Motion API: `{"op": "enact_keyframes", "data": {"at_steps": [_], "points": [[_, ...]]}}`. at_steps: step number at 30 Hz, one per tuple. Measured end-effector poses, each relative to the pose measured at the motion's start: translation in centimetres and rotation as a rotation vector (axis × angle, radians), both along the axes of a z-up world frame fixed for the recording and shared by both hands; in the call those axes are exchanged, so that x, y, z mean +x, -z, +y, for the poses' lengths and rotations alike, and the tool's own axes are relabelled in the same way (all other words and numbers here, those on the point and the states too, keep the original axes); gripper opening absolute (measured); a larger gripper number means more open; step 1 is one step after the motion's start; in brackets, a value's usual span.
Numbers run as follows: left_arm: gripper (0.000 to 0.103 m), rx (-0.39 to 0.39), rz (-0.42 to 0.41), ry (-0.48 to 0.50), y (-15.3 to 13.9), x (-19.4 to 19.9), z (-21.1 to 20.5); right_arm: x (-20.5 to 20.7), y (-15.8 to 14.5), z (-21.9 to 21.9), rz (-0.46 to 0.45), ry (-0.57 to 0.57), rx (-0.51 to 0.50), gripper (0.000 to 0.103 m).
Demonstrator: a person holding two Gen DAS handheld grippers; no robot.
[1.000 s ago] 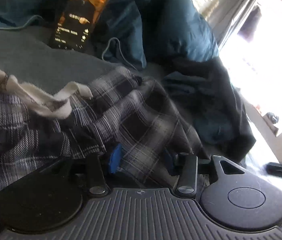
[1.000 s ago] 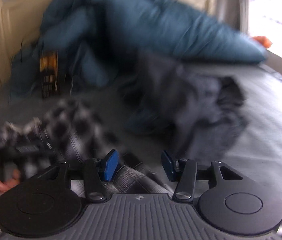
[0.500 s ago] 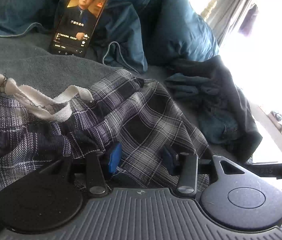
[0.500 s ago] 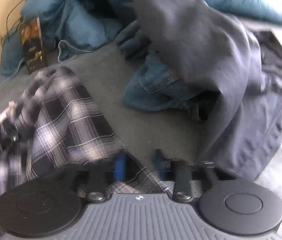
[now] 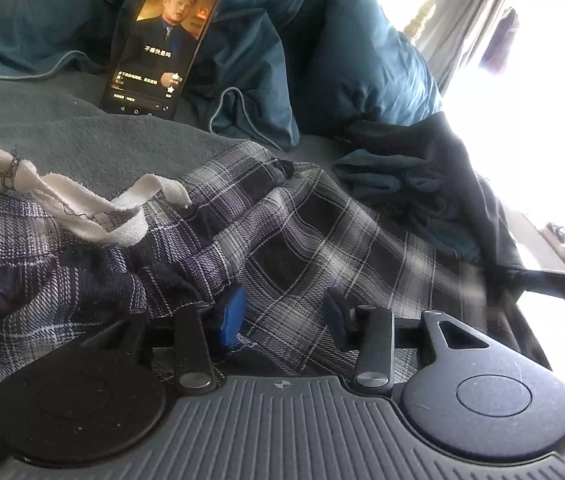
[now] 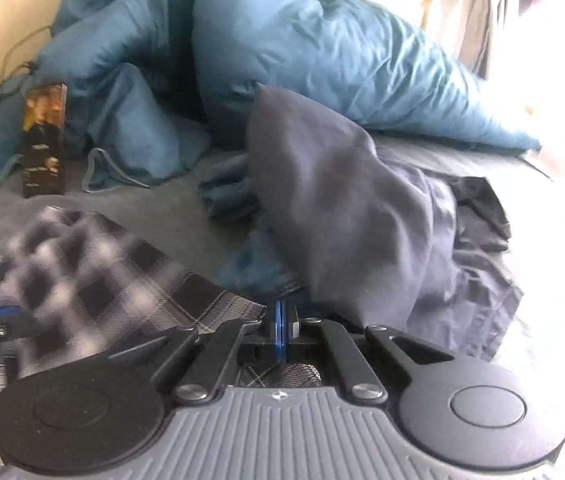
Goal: Fold clothes
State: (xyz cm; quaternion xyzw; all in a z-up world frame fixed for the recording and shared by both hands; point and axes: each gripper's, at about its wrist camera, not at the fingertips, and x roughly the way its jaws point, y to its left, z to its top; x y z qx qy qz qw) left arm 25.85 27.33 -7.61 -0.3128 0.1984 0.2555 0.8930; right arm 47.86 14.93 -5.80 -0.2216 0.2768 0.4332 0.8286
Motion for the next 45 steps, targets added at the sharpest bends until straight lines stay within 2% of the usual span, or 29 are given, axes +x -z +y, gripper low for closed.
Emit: {"op": "enact_keyframes", "data": {"at_steps": [4, 7, 9, 12, 13, 14, 15, 18, 20, 23, 25, 29, 31, 33, 36, 39, 42, 44, 45], "points": [[0.042, 0.0, -0.001, -0.001, 0.0, 0.0, 0.1, 0.5, 3.0, 1.5, -0.062, 0.032, -0.085, 0.001], [0.042, 0.003, -0.001, 0.0, 0.0, 0.0, 0.1, 1.1, 5.0, 2.2, -0.052, 0.053, -0.122, 0.001], [0.042, -0.001, -0.004, 0.0, 0.0, -0.1, 0.2, 1.8, 4.8, 1.9, -0.035, 0.112, -0.091, 0.0], [0.042, -0.004, -0.004, 0.001, -0.1, -0.1, 0.3, 3.9, 2.9, -0.5, 0.156, 0.169, 0.047, 0.002], [0.043, -0.003, -0.003, 0.001, -0.1, -0.1, 0.3, 4.1, 2.1, -1.6, 0.193, 0.184, 0.09, 0.008], [0.043, -0.003, -0.003, 0.002, -0.2, -0.2, 0.3, 4.1, 1.0, -3.0, 0.211, 0.199, 0.127, 0.021], [0.043, -0.003, -0.004, 0.003, -0.2, -0.2, 0.3, 4.1, -0.1, -4.4, 0.227, 0.214, 0.164, 0.025], [0.045, -0.009, -0.013, 0.009, -0.3, -0.3, 0.4, 3.0, -4.3, -10.1, 0.255, 0.272, 0.262, 0.028], [0.047, -0.014, -0.022, 0.014, -0.3, -0.3, 0.4, 1.9, -7.3, -14.4, 0.253, 0.316, 0.318, 0.035], [0.048, -0.02, -0.037, 0.021, -0.5, -0.5, 0.4, -0.4, -11.5, -22.2, 0.182, 0.425, 0.362, 0.043], [0.048, -0.01, -0.049, 0.03, -0.8, -0.5, 0.2, -2.1, -13.9, -27.6, 0.126, 0.512, 0.376, 0.043], [0.048, 0.03, -0.085, 0.07, -2.0, -0.9, -1.1, -4.5, -14.9, -37.2, 0.137, 0.714, 0.359, 0.045], [0.048, 0.05, -0.104, 0.101, -2.4, -1.1, -1.9, -4.6, -13.7, -41.2, 0.197, 0.797, 0.34, 0.045], [0.049, 0.079, -0.103, 0.126, -2.6, -0.9, -2.8, -4.4, -11.3, -43.9, 0.319, 0.88, 0.353, 0.046], [0.049, 0.068, -0.06, 0.138, -1.8, -0.1, -3.2, -3.4, -6.6, -46.3, 0.549, 0.97, 0.453, 0.047], [0.049, 0.022, -0.038, 0.141, -1.0, 0.4, -2.6, -2.4, -2.6, -46.5, 0.719, 1.012, 0.54, 0.047], [0.049, -0.012, -0.04, 0.136, -0.7, 0.5, -2.0, -1.4, 0.3, -46.2, 0.818, 1.042, 0.614, 0.051], [0.049, -0.011, -0.038, 0.135, -0.5, 0.7, -2.0, -0.4, 1.7, -45.5, 0.85, 1.065, 0.649, 0.053], [0.049, -0.008, -0.037, 0.136, -0.4, 0.7, -2.0, 0.1, 2.0, -45.1, 0.834, 1.077, 0.641, 0.053]]}}
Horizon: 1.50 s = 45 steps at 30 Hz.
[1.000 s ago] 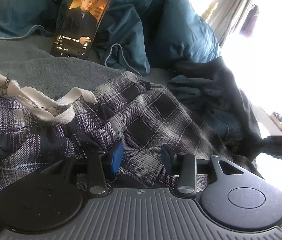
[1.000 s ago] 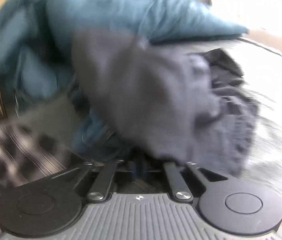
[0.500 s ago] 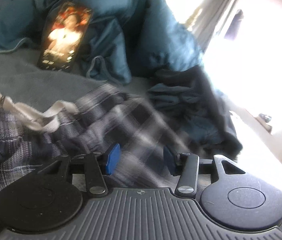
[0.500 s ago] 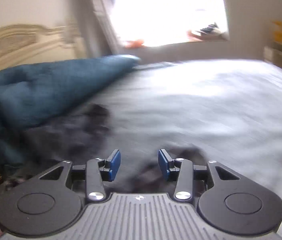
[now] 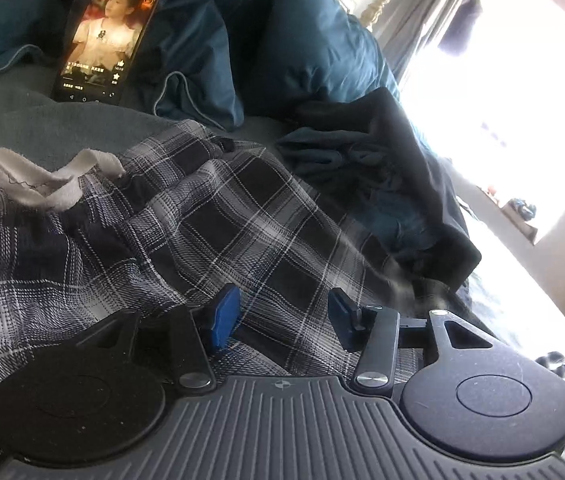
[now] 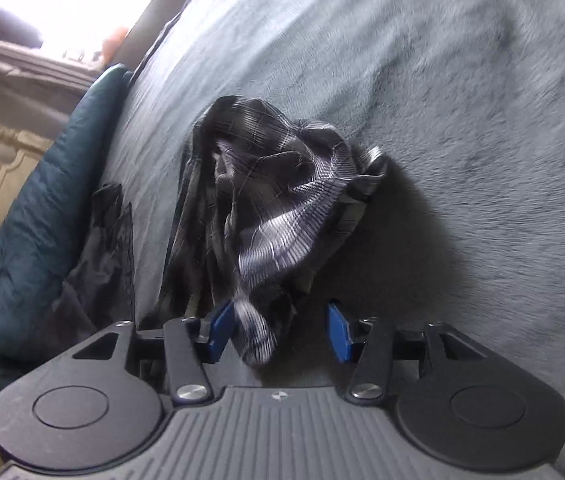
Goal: Fold clothes
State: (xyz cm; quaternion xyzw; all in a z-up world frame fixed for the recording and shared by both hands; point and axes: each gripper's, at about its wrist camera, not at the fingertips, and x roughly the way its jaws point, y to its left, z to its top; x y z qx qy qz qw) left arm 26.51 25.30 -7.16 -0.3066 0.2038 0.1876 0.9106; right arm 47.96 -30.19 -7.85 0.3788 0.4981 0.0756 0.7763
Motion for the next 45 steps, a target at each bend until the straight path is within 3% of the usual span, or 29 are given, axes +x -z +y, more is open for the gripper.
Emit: {"op": "enact_keyframes", "data": {"at_steps": [1, 3, 4, 6, 9, 12, 16, 19, 24, 29, 30, 32, 33, 34, 36, 41, 43, 45], "points": [[0.049, 0.004, 0.001, 0.001, 0.0, 0.0, -0.1, 0.4, 0.2, 0.5, -0.015, 0.005, -0.032, 0.049], [0.049, 0.012, 0.003, 0.002, 0.1, 0.0, -0.3, 1.1, 0.3, 1.4, -0.053, 0.003, -0.123, 0.025], [0.049, 0.01, 0.002, 0.002, 0.2, -0.1, -0.2, 1.2, -0.3, 1.8, -0.081, -0.019, -0.195, 0.005], [0.049, 0.01, 0.002, 0.003, 0.2, -0.1, -0.2, 1.3, -1.9, 2.4, -0.15, -0.074, -0.345, 0.005], [0.049, 0.012, 0.003, 0.003, 0.2, -0.1, -0.3, 1.2, -5.8, 2.8, -0.296, -0.147, -0.655, 0.005], [0.049, 0.014, 0.004, 0.004, 0.2, -0.1, -0.3, 2.0, -8.9, 2.3, -0.384, -0.15, -0.939, 0.005], [0.049, 0.017, 0.005, 0.005, 0.2, 0.0, -0.2, 4.3, -10.6, 0.7, -0.397, -0.107, -1.135, 0.005], [0.049, 0.016, 0.004, 0.007, 0.3, 0.0, -0.2, 5.6, -10.2, -0.6, -0.384, -0.074, -1.223, 0.005], [0.049, 0.018, 0.004, 0.006, 0.4, 0.1, -0.1, 7.6, -7.7, -3.2, -0.308, -0.005, -1.269, 0.005], [0.049, 0.023, 0.006, 0.007, 0.5, 0.1, -0.3, 8.1, -6.1, -5.6, -0.251, 0.085, -1.197, 0.006], [0.049, 0.024, 0.006, 0.007, 0.5, 0.1, -0.3, 8.3, -5.9, -6.0, -0.227, 0.094, -1.183, 0.011], [0.049, 0.024, 0.007, 0.007, 0.5, 0.2, -0.2, 8.7, -5.2, -6.8, -0.141, 0.093, -1.158, 0.049], [0.049, 0.024, 0.007, 0.007, 0.5, 0.2, -0.2, 8.9, -4.8, -7.4, -0.085, 0.085, -1.147, 0.059], [0.049, 0.023, 0.007, 0.007, 0.5, 0.2, -0.2, 9.0, -4.4, -7.9, -0.039, 0.084, -1.134, 0.064], [0.049, 0.023, 0.008, 0.007, 0.5, 0.2, -0.1, 8.2, -4.5, -9.1, 0.008, 0.121, -1.116, 0.064], [0.049, 0.019, 0.007, 0.008, 0.5, 0.2, -0.1, 3.7, -8.0, -11.6, -0.049, 0.259, -1.001, 0.064], [0.049, 0.017, 0.007, 0.007, 0.5, 0.2, -0.1, 1.1, -10.0, -11.6, -0.145, 0.26, -0.837, 0.064], [0.049, 0.015, 0.007, 0.007, 0.4, 0.3, -0.1, -1.6, -11.1, -10.1, -0.221, 0.189, -0.664, 0.062]]}}
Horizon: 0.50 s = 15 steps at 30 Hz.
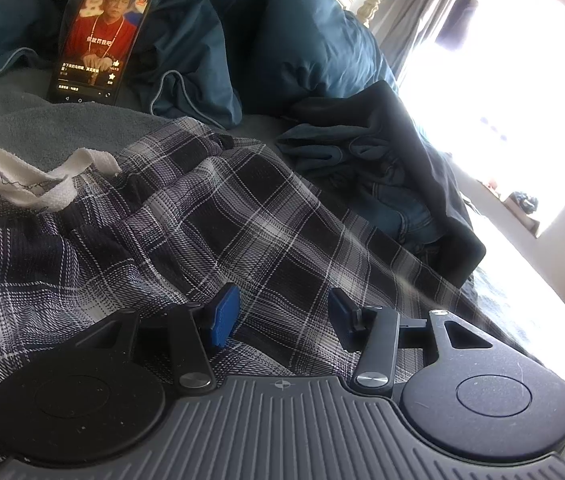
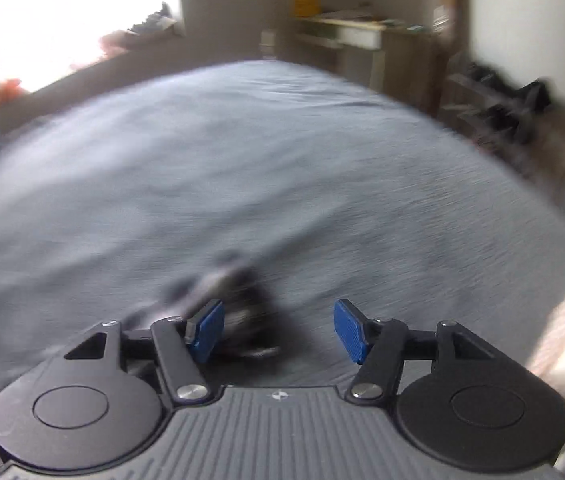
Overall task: Fold clothes
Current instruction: 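Lay the plaid shirt flat with both grippers and open them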
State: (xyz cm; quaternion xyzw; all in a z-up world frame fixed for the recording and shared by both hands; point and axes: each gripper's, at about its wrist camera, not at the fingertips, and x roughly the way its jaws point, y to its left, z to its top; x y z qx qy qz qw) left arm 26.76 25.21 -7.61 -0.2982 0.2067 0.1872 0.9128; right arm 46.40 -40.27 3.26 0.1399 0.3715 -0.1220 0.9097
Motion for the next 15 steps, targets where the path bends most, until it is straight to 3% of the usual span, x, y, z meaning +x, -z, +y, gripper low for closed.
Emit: {"op": "enact_keyframes", "data": {"at_steps": [4, 8, 12, 15], "points": [[0.049, -0.009, -0.003, 0.0, 0.0, 0.0, 0.1, -4.8, 0.0, 5.9, 0.006, -0.263, 0.231, 0.059], [0.049, -0.004, -0.026, 0.006, -0.5, -0.5, 0.1, -8.8, 0.1, 13.0, 0.008, -0.474, 0.309, 0.053], [0.05, 0.096, -0.132, 0.046, -2.8, -2.0, -1.1, -13.4, -3.9, 16.4, -0.135, -0.573, 0.249, 0.052], [0.053, 0.159, -0.219, 0.157, -4.8, -3.2, -3.2, -17.1, -8.5, 15.8, -0.299, -0.585, 0.164, 0.052]]}}
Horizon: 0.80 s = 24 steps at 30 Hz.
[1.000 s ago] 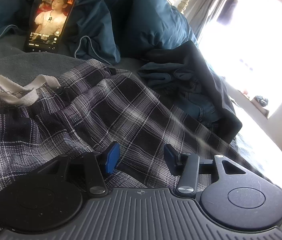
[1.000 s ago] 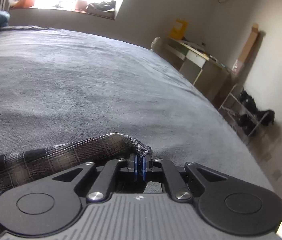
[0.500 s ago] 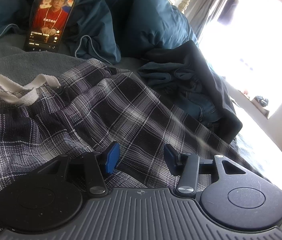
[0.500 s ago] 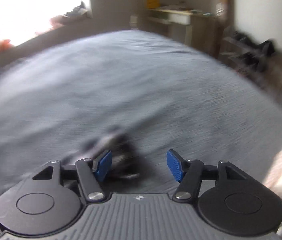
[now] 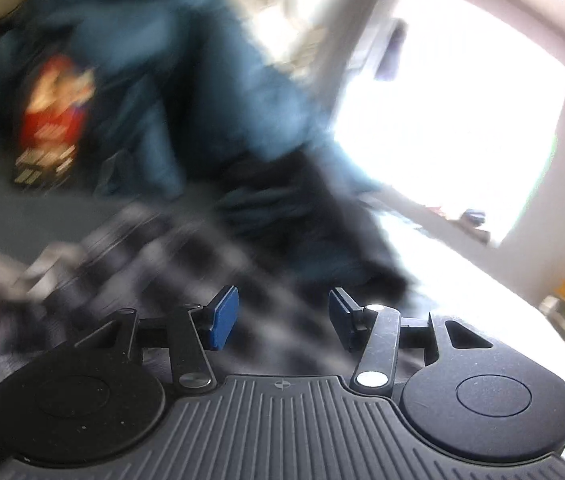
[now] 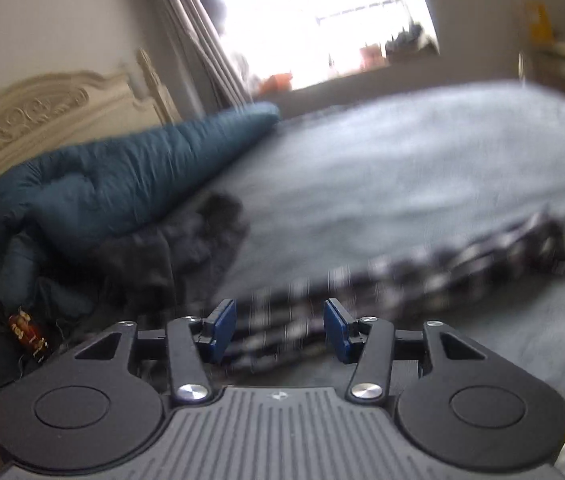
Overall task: Fold clothes
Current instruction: 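Lay the plaid shirt flat with both grippers and open them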
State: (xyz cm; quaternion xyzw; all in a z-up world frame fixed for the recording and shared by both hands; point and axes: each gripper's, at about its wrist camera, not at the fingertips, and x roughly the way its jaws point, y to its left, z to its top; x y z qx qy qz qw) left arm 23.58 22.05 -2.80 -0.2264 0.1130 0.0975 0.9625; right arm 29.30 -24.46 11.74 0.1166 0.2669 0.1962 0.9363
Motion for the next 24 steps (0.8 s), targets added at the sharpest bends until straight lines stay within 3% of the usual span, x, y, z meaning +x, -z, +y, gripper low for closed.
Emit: {"op": "enact_keyframes", "data": {"at_steps": [4, 7, 11, 17, 19, 24], "points": [[0.063, 0.077, -0.032, 0.3, -2.1, -0.5, -4.9, -4.5, -5.0, -2.4, -0.21, 0.047, -0.033, 0.052], [0.064, 0.185, 0.043, 0.502, -2.5, 1.0, -9.7, -6.4, -6.8, -4.7, -0.274, 0.068, -0.015, 0.052], [0.064, 0.289, 0.139, 0.607, -1.3, 3.7, -14.4, -4.3, -4.9, -7.3, -0.075, 0.086, 0.107, 0.052], [0.06, 0.335, 0.274, 0.613, 2.2, 6.2, -15.6, 3.2, 4.7, -12.6, 0.282, 0.244, 0.302, 0.052], [0.059, 0.315, 0.271, 0.623, 3.0, 5.9, -15.1, 5.7, 7.5, -14.6, 0.345, 0.321, 0.331, 0.052], [0.043, 0.323, 0.247, 0.671, 3.5, 5.4, -15.5, 12.2, 13.5, -19.5, 0.441, 0.553, 0.326, 0.052]]}}
